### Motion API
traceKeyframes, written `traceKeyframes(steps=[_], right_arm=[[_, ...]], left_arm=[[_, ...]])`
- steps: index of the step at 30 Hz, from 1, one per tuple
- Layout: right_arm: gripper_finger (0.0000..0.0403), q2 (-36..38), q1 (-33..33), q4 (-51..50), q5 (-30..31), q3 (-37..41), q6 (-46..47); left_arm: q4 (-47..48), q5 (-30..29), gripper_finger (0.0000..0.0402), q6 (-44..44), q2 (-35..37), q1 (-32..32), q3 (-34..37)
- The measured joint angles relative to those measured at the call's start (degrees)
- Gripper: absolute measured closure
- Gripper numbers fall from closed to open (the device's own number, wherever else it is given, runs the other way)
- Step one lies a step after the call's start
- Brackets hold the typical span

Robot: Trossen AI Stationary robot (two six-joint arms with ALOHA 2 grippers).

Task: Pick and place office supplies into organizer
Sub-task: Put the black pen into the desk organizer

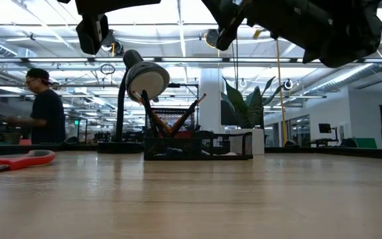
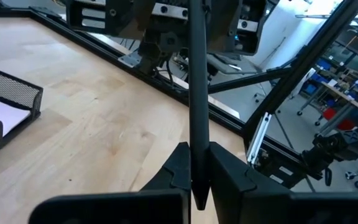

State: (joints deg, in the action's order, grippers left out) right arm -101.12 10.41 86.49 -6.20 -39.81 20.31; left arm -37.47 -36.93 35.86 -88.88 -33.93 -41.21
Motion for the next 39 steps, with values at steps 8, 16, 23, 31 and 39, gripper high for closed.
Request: traceKeyframes(steps=[8,16,23,31,39], right_arm=[[0.0202,0.00,0.00,-1.67,-0.08,-0.55,-0.08],[0.0284,0.00,0.02,-1.01,-1.60,-0.55,-1.36],[0.0358,0.00,0.02,-1.01,-1.60,-0.55,-2.33],[0.0365,0.00,0.02,-1.07,-1.67,-0.55,-4.10],[0.0368,0.00,0.02,-1.20,-1.62,-0.55,-4.54]], left_arm=[[0.09,0.00,0.0375,-0.02,0.00,0.00,0.00],[0.02,0.50,0.0364,-0.25,0.00,0.00,0.00],[-0.03,0.70,0.0363,-0.28,0.00,0.00,0.00],[0.19,0.72,0.0362,-0.12,0.00,0.00,0.00],[0.47,-0.68,0.0345,0.23,0.00,-0.02,0.00]])
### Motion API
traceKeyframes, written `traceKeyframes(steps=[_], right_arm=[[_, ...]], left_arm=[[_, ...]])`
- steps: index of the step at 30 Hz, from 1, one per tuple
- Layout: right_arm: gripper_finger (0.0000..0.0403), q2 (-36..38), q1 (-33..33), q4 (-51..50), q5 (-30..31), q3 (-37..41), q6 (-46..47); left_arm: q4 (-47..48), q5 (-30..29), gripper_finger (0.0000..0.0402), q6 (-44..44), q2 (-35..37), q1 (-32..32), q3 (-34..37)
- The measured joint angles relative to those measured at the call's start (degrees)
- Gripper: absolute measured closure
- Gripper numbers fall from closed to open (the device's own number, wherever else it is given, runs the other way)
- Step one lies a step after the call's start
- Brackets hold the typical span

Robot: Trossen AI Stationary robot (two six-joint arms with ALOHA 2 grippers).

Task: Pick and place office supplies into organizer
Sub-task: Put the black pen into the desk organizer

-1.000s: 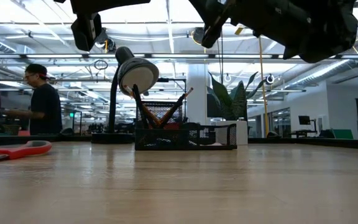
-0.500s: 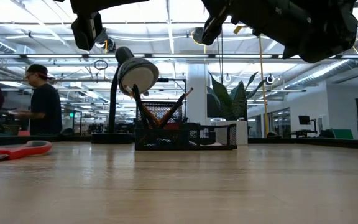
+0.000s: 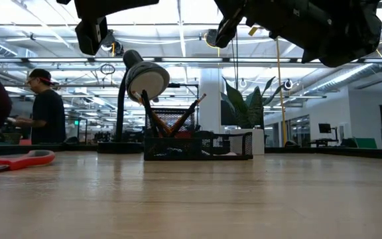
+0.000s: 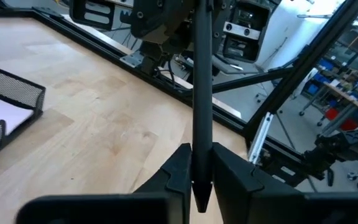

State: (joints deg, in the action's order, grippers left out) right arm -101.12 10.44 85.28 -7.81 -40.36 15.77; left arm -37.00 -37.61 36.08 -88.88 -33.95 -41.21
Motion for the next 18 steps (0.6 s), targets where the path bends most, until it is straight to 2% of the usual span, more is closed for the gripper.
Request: traceKeyframes(steps=[4,10,15,18], right_arm=[[0.0370,0.00,0.00,-0.66,0.15,0.00,-0.82],[0.0365,0.00,-0.74,-2.93,0.22,0.00,-1.53],[0.0370,0.02,-1.50,-6.48,0.36,0.00,-3.51],[0.0368,0.02,-1.93,-8.58,2.08,0.00,-5.20]], left_arm=[[2.14,-1.87,0.0294,-0.64,0.00,0.02,0.00],[10.83,-3.43,0.0205,1.49,0.00,0.11,-0.02],[13.26,-8.59,0.0164,2.87,0.00,-1.44,-0.02],[13.31,-9.45,0.0153,0.93,0.00,-2.92,-0.02]])
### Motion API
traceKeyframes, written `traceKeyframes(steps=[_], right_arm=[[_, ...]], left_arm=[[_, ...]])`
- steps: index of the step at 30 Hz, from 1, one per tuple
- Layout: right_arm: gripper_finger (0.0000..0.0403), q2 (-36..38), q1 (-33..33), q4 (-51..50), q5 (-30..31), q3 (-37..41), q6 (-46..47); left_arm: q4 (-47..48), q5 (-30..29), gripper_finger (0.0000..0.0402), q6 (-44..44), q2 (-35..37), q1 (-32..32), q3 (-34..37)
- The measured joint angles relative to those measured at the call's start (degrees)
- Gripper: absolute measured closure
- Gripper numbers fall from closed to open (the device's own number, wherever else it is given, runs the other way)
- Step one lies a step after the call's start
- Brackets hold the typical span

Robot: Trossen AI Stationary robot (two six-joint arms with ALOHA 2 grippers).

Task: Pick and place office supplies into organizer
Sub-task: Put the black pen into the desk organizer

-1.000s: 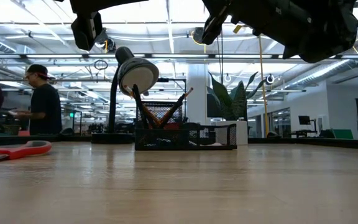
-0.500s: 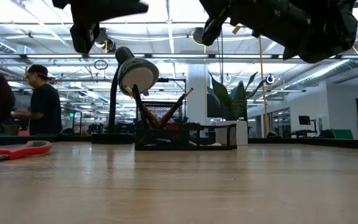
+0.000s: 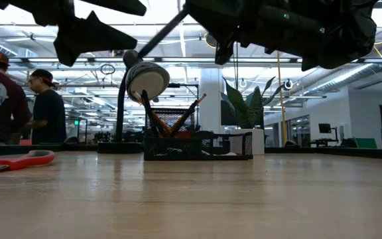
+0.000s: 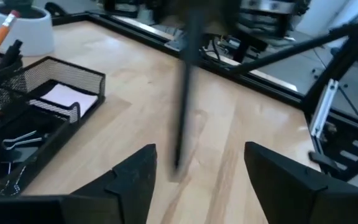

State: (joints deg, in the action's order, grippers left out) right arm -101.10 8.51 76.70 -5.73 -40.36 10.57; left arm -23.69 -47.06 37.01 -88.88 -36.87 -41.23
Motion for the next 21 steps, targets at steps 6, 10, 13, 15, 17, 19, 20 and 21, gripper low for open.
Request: traceKeyframes(steps=[6,10,13,15,17,19,20,21], right_arm=[[0.0370,0.00,-1.01,-2.26,4.35,0.00,-2.90],[0.0368,0.00,-2.16,-2.55,7.88,0.00,-4.29],[0.0366,0.00,-3.26,-3.03,10.69,0.02,-6.52],[0.0368,0.00,-3.96,-3.15,12.36,0.00,-8.30],[0.0371,0.00,-4.56,-3.50,13.85,0.01,-9.67],[0.0372,0.13,-5.20,-3.55,14.86,-0.04,-10.76],[0.0372,0.24,-5.55,-3.99,14.90,-0.29,-11.35],[0.0371,0.24,-5.91,-4.19,14.93,-0.70,-11.77]], left_arm=[[1.17,-3.24,0.0142,0.57,0.00,-2.03,0.00],[1.13,-6.05,0.0143,-0.60,0.13,-3.24,0.00],[1.18,-6.02,0.0144,-0.76,0.13,-3.78,0.00],[1.24,-6.00,0.0144,-0.78,0.40,-4.00,0.00],[1.09,-5.70,0.0144,-1.22,0.76,-4.24,0.00],[1.06,-5.65,0.0144,-1.33,0.80,-4.37,0.00],[1.08,-5.61,0.0144,-1.29,0.76,-4.50,0.00],[0.87,-5.54,0.0144,-1.31,0.76,-4.58,0.00]])
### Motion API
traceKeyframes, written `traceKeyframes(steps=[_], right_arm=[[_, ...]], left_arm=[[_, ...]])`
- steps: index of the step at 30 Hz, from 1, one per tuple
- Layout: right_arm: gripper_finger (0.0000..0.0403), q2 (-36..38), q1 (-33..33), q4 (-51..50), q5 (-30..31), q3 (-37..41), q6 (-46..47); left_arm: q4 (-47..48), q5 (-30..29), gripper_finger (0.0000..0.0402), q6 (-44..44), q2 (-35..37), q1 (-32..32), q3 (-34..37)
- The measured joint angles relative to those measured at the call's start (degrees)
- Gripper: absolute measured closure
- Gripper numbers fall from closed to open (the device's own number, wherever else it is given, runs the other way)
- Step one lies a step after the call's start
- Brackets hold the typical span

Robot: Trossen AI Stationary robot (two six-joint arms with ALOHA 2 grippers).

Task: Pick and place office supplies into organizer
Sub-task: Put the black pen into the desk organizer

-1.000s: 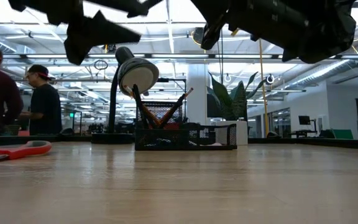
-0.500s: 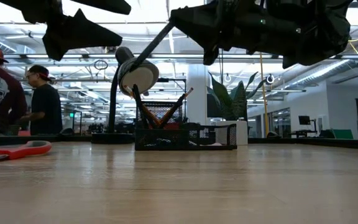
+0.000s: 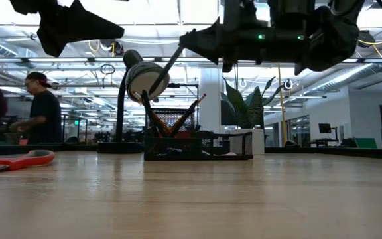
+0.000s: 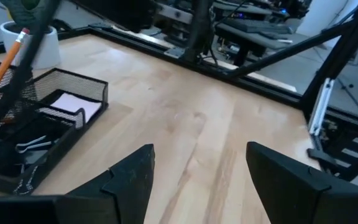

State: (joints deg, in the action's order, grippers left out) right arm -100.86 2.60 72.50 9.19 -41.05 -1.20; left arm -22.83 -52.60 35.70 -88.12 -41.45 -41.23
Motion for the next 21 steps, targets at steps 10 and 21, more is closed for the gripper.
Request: traceKeyframes(steps=[10,21], right_arm=[[0.0370,0.70,-1.89,-20.67,7.58,-10.81,-8.90],[0.0373,10.50,-4.52,-36.70,13.15,-14.52,-9.97]], left_arm=[[-1.38,0.66,0.0144,1.50,0.00,-0.05,0.00],[-1.47,0.66,0.0144,1.44,0.09,-1.26,0.00]])
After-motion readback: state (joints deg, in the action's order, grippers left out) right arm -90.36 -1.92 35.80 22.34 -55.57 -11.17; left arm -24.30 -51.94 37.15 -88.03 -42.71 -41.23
